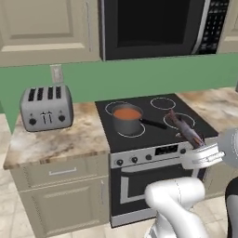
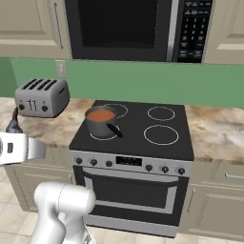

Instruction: Retrieve the fish from the fridge and place it on the saucepan with marinade on the stove.

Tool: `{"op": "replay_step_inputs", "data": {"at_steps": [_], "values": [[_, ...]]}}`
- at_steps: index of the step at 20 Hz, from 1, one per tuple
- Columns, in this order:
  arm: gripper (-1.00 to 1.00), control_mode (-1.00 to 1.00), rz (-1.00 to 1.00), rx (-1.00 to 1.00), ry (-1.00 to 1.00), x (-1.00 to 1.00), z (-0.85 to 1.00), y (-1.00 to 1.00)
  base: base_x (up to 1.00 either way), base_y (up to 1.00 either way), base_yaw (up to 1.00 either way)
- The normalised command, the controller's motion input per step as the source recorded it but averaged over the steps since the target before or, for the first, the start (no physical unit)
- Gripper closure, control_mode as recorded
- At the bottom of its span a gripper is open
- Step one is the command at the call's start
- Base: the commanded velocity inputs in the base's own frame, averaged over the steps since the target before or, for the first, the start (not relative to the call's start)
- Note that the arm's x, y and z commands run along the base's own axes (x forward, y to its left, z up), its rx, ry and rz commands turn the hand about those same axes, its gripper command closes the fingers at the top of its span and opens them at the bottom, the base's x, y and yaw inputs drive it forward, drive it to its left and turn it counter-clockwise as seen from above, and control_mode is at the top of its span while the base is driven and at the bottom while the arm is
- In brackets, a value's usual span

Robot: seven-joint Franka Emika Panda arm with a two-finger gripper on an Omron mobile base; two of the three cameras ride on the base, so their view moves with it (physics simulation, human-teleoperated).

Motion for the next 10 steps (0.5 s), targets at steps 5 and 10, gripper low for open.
{"op": "replay_step_inputs", "data": {"at_steps": [5, 10], "values": [[1.00, 1.00, 0.00, 0.00, 0.00, 0.00, 0.00, 0.00, 0.64, 0.00, 0.00], [1.00, 1.00, 0.00, 0.00, 0.00, 0.00, 0.00, 0.00, 0.68, 0.00, 0.00]]}}
